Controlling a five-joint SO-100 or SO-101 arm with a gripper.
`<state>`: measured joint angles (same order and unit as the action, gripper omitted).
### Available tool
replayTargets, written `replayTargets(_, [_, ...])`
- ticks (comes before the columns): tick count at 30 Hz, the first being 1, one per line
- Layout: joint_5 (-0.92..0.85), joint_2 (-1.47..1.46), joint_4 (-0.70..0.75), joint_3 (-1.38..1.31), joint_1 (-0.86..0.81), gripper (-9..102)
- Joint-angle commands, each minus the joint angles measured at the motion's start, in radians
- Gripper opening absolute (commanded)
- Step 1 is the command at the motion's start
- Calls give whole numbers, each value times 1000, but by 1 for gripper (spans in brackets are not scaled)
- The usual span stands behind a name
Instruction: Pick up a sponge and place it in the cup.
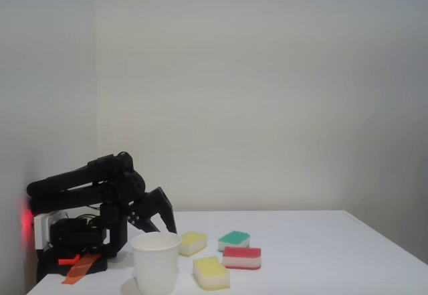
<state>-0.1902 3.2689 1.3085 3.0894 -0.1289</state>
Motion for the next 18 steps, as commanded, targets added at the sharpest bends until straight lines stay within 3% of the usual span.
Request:
replayTargets(1, [-14, -2, 74, 2, -8, 0])
replayTargets(18, [60, -2, 29, -52, 28, 0])
